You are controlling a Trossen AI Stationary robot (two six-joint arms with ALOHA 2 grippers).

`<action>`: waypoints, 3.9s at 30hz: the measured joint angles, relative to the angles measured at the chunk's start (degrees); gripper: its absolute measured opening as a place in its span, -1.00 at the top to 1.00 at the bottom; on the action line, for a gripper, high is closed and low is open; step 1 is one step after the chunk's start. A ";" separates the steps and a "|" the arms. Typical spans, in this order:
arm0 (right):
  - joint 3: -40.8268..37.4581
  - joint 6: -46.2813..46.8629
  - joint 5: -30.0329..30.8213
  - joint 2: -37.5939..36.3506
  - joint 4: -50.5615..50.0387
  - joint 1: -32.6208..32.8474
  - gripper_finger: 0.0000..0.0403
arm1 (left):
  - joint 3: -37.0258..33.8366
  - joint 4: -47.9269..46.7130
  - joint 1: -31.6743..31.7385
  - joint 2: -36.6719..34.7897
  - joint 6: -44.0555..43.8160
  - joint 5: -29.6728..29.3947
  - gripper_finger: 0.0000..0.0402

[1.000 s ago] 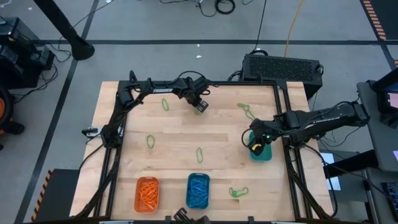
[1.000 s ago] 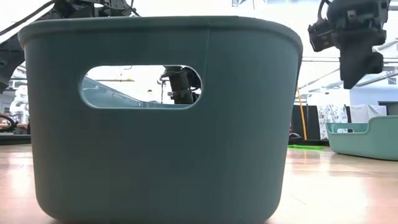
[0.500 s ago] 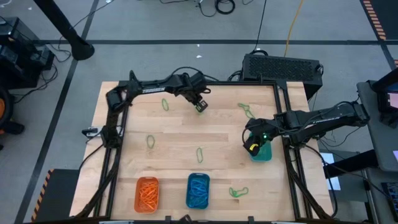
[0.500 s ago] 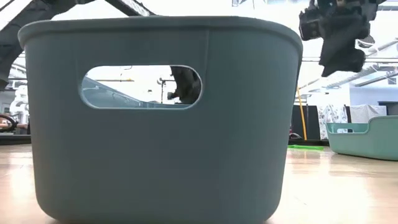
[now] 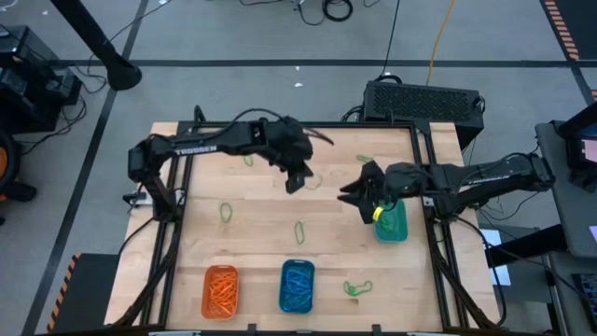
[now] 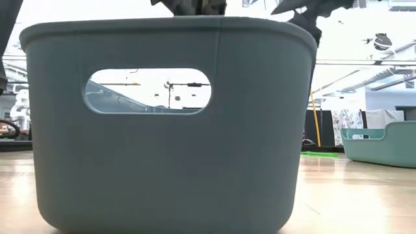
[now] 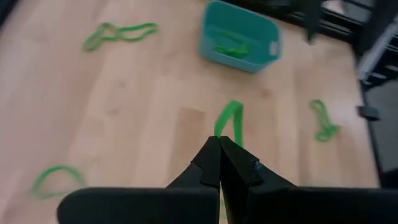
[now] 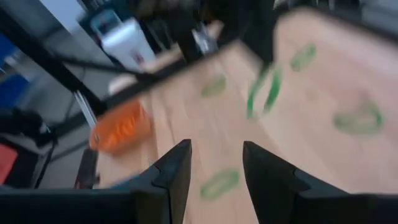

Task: Sort rubber bands into baskets
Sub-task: Put the green rubber band into the green bin

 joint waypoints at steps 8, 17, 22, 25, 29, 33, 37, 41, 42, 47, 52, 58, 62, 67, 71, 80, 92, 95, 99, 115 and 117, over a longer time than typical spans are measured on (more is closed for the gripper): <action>0.00 -3.19 -0.35 0.94 9.20 -2.57 0.32 | 0.00 1.54 -7.72 -0.16 -2.33 -3.76 1.00; -0.05 0.20 -3.75 8.31 12.58 -2.62 0.32 | 0.00 3.32 -9.97 -0.16 -3.90 -6.14 1.00; -0.07 1.61 -5.77 10.77 14.54 -2.56 0.32 | 0.00 2.99 -9.97 -0.16 -3.96 -6.23 1.00; -0.07 1.98 -6.97 11.39 14.50 -2.56 0.32 | 0.00 2.88 -9.97 -0.16 -3.96 -6.32 1.00; -0.07 1.81 -6.87 11.63 13.68 -2.56 0.39 | 0.00 2.86 -9.97 -0.16 -3.96 -6.32 1.00; -0.07 0.96 -6.83 11.63 13.50 -2.56 0.71 | 0.00 2.86 -9.97 -0.16 -3.87 -6.29 0.98; -0.07 -1.27 -6.59 11.63 13.60 -2.56 0.95 | 0.00 2.81 -10.22 -0.16 -2.22 -6.29 0.86; -0.07 -1.45 -6.61 11.41 12.68 -2.56 0.99 | 0.00 1.44 -10.49 -0.16 -0.24 -6.27 0.66; -0.07 -1.44 -6.61 11.02 11.39 -2.56 0.99 | 0.00 0.44 -10.50 -0.16 0.36 -6.27 0.61; -0.02 0.43 -6.60 8.33 0.78 -2.71 1.00 | 0.00 -7.82 -10.20 -0.16 0.78 -6.27 0.40; -0.02 6.60 -8.22 4.95 -17.50 -2.70 1.00 | 0.00 -17.52 -9.70 -0.16 2.16 -8.52 0.35; -0.02 15.04 -13.97 2.72 -37.53 -1.85 1.00 | -1.85 -23.38 -9.88 -3.12 0.95 -16.65 0.34; -0.02 20.00 -15.95 2.62 -47.85 0.55 1.00 | -7.99 -20.48 -10.45 -10.22 -1.87 -21.84 0.34; -0.02 23.85 -13.17 2.72 -56.21 2.38 1.00 | -20.16 -10.72 -10.28 -20.30 -7.01 -25.91 0.34; -0.02 23.91 -7.50 3.55 -55.53 1.67 1.00 | -28.83 -0.65 -10.37 -24.90 -11.66 -25.44 0.34; -0.02 19.76 -5.70 7.63 -55.85 -1.73 1.00 | -34.15 2.80 -12.16 -29.47 -15.76 -24.82 0.34; -0.04 18.03 -8.18 11.75 -56.08 -1.90 0.67 | -34.36 1.01 -12.55 -39.11 -16.03 -33.35 0.34; -0.04 18.03 -8.29 11.87 -56.33 -1.92 0.57 | -34.36 -0.08 -12.55 -40.66 -17.15 -35.09 0.34; -0.04 18.03 -8.42 11.89 -56.26 -1.95 0.47 | -34.36 -4.24 -12.55 -41.96 -19.52 -38.26 0.34; 12.49 11.65 -3.43 11.82 -55.76 -9.35 0.49 | -36.40 -5.85 -12.59 -40.90 -22.75 -38.09 0.34; 13.96 12.30 0.56 11.80 -55.45 -12.53 0.50 | -37.77 -3.61 -12.59 -40.90 -25.79 -37.49 0.34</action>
